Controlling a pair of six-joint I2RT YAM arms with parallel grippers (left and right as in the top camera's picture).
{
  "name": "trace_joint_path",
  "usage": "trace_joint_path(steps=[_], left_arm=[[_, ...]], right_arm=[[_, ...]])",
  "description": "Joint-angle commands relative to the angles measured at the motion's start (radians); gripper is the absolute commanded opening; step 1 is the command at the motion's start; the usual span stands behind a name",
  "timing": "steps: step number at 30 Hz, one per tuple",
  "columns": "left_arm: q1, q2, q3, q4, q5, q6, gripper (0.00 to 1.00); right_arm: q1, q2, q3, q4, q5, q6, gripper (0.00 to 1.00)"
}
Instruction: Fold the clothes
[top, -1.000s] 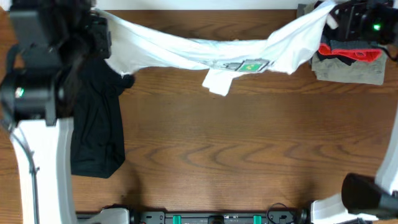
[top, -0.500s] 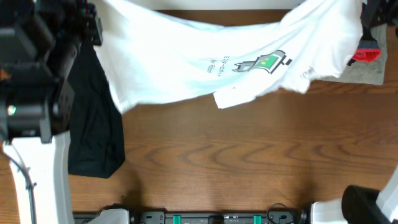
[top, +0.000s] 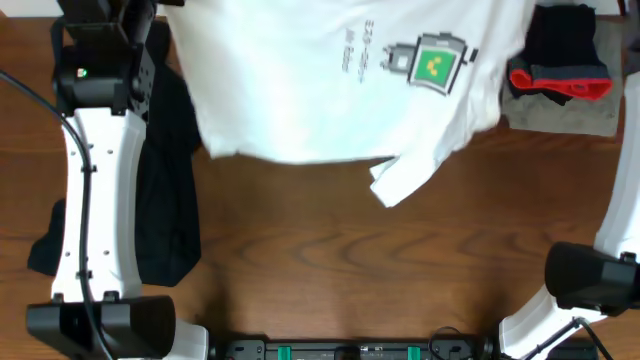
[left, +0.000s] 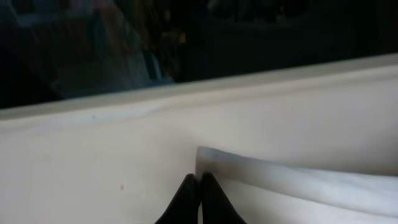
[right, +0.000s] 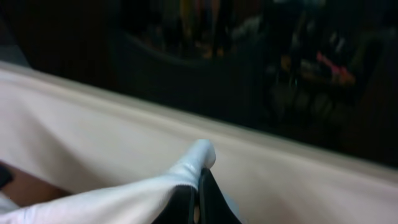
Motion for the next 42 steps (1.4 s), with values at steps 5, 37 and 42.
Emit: trace_joint_path(steps=[5, 37, 42], left_arm=[[0.011, -0.019, 0.055, 0.067, -0.006, -0.017, 0.06], [0.111, -0.114, 0.086, -1.274, -0.006, -0.017, 0.06], [0.116, -0.114, 0.075, -1.392, -0.006, -0.023, 0.06]], right_arm=[[0.009, -0.014, 0.054, 0.116, 0.004, 0.095, 0.01], [0.003, -0.015, 0.132, -1.206, 0.136, -0.094, 0.01], [-0.003, -0.025, 0.106, -1.261, 0.176, -0.071, 0.01]])
